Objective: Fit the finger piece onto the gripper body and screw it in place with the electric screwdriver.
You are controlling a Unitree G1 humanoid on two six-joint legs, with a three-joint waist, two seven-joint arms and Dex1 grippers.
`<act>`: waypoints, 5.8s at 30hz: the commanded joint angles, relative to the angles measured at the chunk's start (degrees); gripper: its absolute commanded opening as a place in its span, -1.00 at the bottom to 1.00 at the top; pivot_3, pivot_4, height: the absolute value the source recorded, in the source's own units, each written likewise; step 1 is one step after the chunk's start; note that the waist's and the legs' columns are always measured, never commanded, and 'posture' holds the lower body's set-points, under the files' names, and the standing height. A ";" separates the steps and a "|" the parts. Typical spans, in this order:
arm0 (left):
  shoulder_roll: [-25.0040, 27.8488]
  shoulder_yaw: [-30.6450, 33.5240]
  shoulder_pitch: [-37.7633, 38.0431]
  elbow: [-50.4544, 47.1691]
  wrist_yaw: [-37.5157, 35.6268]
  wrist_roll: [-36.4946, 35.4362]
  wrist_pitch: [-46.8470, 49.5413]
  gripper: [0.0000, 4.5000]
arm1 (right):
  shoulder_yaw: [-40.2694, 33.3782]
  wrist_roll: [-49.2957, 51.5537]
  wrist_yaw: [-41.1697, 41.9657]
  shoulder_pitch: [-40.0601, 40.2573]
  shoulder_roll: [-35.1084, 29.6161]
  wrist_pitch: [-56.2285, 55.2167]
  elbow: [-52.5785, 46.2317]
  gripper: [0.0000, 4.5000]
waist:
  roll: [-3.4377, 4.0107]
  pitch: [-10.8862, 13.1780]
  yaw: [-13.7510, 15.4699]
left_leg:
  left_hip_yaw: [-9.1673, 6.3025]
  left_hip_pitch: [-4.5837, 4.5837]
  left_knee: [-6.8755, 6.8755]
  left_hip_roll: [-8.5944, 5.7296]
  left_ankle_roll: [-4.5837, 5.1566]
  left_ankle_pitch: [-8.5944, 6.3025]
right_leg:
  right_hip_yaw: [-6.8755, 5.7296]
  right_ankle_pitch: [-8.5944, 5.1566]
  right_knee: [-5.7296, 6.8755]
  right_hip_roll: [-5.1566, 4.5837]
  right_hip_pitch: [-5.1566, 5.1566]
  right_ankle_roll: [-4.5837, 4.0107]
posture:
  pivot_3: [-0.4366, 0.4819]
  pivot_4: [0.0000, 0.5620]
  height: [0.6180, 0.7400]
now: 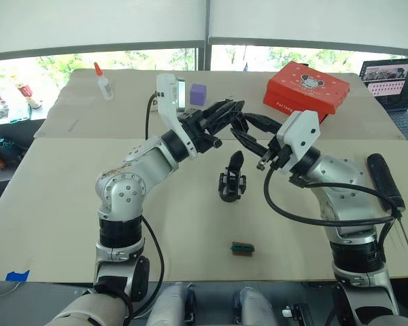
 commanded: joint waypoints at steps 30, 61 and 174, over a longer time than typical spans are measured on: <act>25.89 -8.76 -14.90 8.81 -45.33 -7.27 12.92 -1.00 | 2.68 41.34 29.62 -30.10 -20.95 58.69 14.40 0.62 | -0.09 0.08 -0.36 | 0.10 0.09 -0.31 0.02 -0.04 0.04 | 0.03 0.00 -0.08 -0.02 -0.05 -0.04 | -0.05 -0.47 1.00; 23.69 -8.71 -15.10 10.22 -46.49 -3.60 12.87 -1.00 | 1.97 42.13 32.93 -28.50 -19.31 57.58 8.52 -0.30 | -0.13 0.10 -0.12 | 0.09 0.05 -0.27 0.03 -0.04 0.04 | 0.03 0.00 -0.04 -0.03 -0.09 -0.04 | -0.05 -0.47 1.00; 3.45 -21.92 -7.79 61.76 -59.69 46.97 -59.55 0.02 | 1.40 21.12 29.25 4.52 -8.70 6.02 4.48 -0.82 | -0.26 0.16 0.02 | 0.02 -0.29 0.13 0.04 0.12 -0.04 | -0.15 0.00 0.00 -0.04 -0.18 -0.02 | -0.05 -0.47 1.00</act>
